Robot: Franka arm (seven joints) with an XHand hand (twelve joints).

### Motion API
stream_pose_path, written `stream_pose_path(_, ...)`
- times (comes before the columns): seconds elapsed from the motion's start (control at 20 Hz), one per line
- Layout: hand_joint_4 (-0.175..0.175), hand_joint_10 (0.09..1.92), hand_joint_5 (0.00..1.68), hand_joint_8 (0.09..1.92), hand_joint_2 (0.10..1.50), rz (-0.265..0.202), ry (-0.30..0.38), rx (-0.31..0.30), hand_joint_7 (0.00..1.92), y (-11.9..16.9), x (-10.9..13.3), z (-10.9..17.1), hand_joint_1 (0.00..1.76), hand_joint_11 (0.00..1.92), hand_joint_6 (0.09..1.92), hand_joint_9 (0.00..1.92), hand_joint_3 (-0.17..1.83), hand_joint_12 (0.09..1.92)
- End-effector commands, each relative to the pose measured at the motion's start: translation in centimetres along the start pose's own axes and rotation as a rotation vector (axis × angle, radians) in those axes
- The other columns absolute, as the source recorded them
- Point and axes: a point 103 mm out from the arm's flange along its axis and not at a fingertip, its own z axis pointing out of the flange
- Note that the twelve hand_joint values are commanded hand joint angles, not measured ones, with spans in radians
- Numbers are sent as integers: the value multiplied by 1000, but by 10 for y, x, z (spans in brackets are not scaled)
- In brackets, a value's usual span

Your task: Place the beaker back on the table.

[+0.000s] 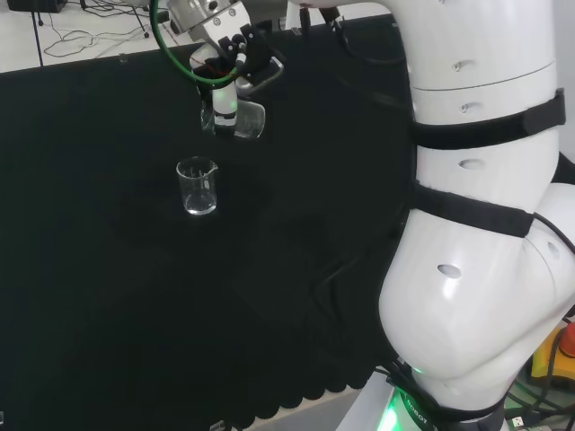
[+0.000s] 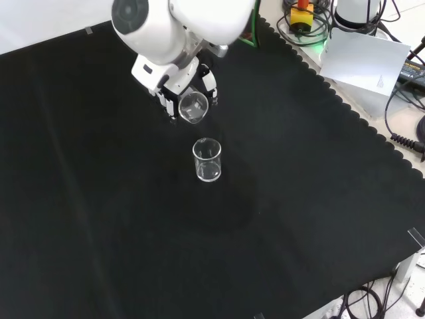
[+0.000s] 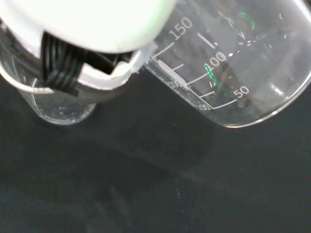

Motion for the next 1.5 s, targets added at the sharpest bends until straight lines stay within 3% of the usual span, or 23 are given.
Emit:
stream_pose_path(0.05,133,108,1336,344,610,-17,73,-45,1451,2,-12,5,1153,1057,580,1448,702,920)
stream_pose_path(0.65,136,107,1334,347,611,-28,252,-134,1450,17,-39,37,1152,1053,581,1447,702,922)
stream_pose_path(1.5,139,103,1329,352,616,-131,497,-297,1439,42,-48,87,1151,1031,589,1435,696,928)
